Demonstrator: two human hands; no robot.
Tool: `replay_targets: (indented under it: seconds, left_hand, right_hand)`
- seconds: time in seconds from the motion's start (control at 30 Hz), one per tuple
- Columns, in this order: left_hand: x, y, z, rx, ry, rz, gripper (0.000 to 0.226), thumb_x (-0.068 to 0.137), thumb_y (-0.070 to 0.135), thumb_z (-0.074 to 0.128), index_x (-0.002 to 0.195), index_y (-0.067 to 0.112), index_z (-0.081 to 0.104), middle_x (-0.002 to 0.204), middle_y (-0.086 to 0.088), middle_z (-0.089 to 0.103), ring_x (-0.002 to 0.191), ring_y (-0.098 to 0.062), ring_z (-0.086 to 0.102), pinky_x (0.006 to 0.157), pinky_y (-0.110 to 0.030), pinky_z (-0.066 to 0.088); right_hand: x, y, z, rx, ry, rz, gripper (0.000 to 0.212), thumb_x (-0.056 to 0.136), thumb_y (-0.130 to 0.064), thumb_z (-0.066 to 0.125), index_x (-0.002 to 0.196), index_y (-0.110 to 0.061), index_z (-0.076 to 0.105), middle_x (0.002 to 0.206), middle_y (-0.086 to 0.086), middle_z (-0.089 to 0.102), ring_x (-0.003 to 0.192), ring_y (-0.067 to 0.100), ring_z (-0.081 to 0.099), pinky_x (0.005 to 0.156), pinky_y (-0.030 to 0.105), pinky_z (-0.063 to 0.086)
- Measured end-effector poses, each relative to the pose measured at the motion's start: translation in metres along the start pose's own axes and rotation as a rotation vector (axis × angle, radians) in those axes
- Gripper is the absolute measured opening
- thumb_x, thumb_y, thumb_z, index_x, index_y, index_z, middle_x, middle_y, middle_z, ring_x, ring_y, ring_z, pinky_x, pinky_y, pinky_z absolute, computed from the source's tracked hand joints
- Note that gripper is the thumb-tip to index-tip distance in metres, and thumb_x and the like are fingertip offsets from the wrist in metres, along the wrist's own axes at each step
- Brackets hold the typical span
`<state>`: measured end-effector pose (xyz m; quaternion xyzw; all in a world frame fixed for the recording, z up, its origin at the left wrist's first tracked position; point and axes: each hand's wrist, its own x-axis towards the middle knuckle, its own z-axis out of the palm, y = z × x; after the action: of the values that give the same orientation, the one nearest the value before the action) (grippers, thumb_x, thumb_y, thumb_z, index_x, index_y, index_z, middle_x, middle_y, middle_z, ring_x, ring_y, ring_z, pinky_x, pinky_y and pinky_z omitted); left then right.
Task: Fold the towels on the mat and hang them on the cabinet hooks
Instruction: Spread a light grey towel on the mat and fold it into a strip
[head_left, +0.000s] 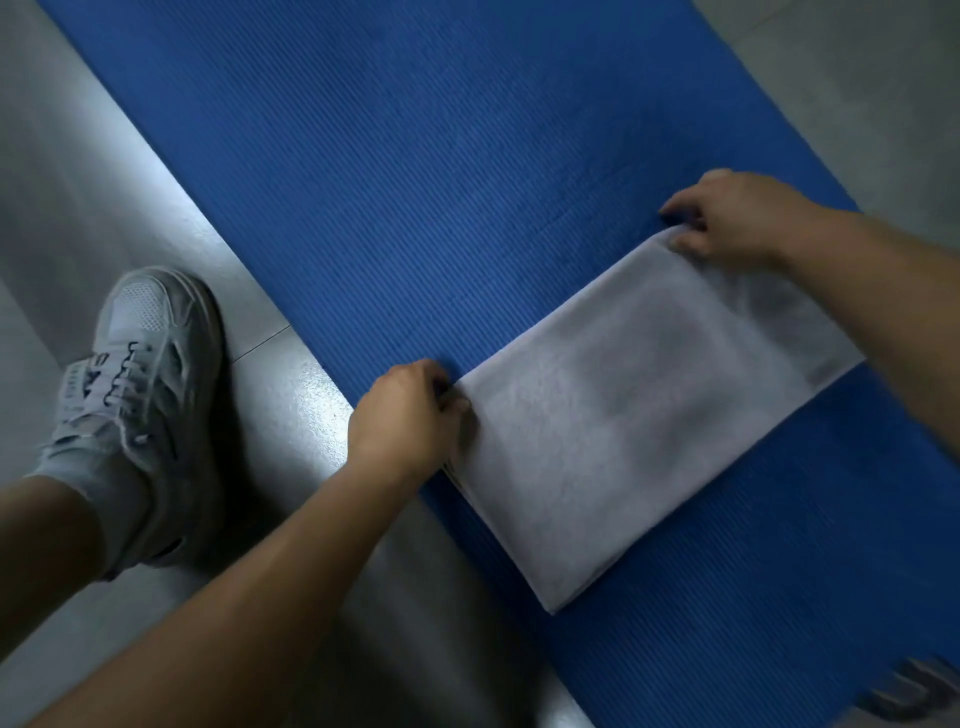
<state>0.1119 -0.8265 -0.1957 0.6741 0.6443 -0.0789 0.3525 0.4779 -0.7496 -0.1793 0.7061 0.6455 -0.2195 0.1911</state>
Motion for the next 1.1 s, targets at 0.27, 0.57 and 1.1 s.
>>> replay_targets:
  seconds: [0.27,0.57,1.1]
  left_hand:
    - [0.041,-0.016,-0.039,-0.221,0.199,0.016,0.012,0.09,0.035,0.068,0.085,0.024,0.064,0.082,0.002,0.063,0.081,-0.021,0.061,0.067,-0.029,0.04]
    - [0.057,-0.012,-0.096,-0.432,0.377,0.251,0.018,0.089,0.036,0.07,0.089,0.02,0.063,0.083,0.009,0.063,0.077,-0.013,0.059,0.074,-0.037,0.052]
    - [0.005,-0.033,0.017,-0.006,0.229,0.571,0.029,0.087,0.043,0.066,0.085,0.014,0.067,0.146,-0.015,0.051,0.139,-0.037,0.043,0.107,-0.051,0.041]
  right_hand:
    - [0.02,-0.012,-0.035,0.013,0.315,-0.064,0.027,0.097,-0.026,0.059,0.112,-0.005,0.069,0.111,0.023,0.058,0.106,0.042,0.055,0.089,0.046,0.044]
    - [0.043,-0.022,-0.061,0.19,0.616,-0.018,0.035,0.095,-0.037,0.05,0.109,-0.011,0.069,0.109,0.016,0.062,0.097,0.029,0.059,0.084,0.035,0.045]
    - [-0.048,0.022,0.051,0.259,0.427,0.078,0.026,0.094,-0.02,0.064,0.117,-0.011,0.073,0.144,0.007,0.054,0.134,0.026,0.048,0.111,0.036,0.036]
